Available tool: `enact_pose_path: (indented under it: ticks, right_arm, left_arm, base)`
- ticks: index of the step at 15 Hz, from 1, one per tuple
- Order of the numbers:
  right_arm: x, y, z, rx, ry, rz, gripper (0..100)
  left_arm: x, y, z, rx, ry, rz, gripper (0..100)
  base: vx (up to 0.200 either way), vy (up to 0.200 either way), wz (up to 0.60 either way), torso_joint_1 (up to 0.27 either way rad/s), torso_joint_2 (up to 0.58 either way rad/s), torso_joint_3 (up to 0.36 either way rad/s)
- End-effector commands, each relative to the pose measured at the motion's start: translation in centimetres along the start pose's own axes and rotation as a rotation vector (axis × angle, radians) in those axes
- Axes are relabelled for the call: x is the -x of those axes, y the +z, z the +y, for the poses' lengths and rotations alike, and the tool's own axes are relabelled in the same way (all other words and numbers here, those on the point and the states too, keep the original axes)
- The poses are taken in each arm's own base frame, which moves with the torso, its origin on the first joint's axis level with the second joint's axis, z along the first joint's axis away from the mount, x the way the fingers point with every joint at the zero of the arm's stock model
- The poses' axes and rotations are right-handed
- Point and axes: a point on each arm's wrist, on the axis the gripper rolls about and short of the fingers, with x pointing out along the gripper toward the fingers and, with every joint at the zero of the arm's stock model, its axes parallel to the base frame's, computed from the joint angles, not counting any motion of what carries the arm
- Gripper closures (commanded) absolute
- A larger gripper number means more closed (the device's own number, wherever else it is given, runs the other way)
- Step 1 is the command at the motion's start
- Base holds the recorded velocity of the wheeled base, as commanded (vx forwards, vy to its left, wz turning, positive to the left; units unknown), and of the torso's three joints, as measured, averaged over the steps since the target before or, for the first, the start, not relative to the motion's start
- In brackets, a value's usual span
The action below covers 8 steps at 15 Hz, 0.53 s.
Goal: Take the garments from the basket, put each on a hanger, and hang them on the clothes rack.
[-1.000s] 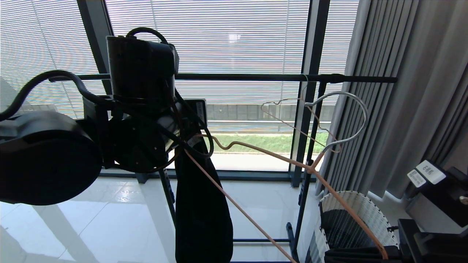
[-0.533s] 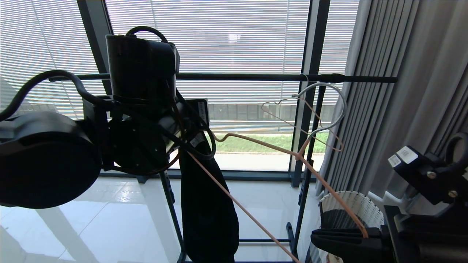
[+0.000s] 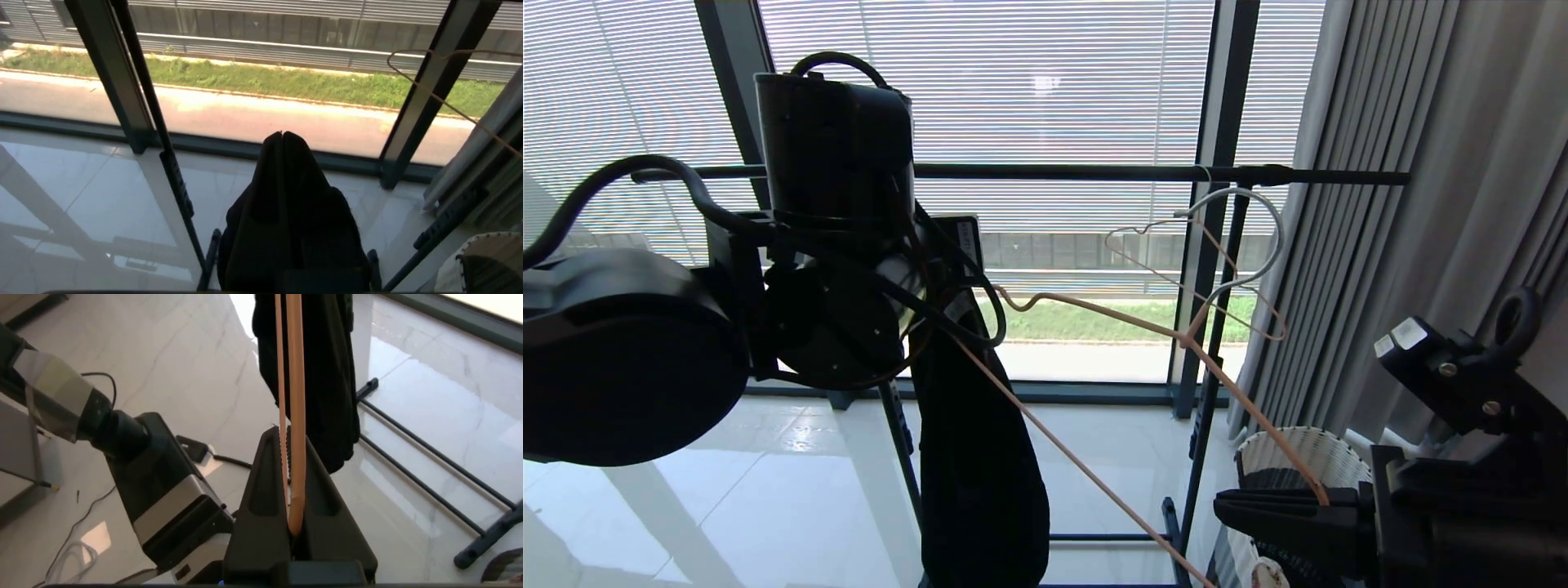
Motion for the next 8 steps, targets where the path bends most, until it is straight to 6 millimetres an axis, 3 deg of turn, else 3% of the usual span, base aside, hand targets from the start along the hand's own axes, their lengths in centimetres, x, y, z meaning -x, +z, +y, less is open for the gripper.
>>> enact_pose_path:
  ticks: [1, 8]
  right_arm:
    - [-0.5, 0.1, -0.1, -0.002, -0.003, -0.002, 100]
    - [-2.6, 1.6, -0.7, -0.009, -0.022, -0.046, 100]
  left_arm:
    - [0.2, 0.0, -0.2, -0.001, -0.009, -0.001, 100]
    - [1.3, -0.1, -1.1, -0.006, -0.019, -0.007, 100]
  base:
    - [0.000, 0.000, 0.00, 0.000, 0.00, 0.000]
    - [0.000, 0.000, 0.00, 0.000, 0.00, 0.000]
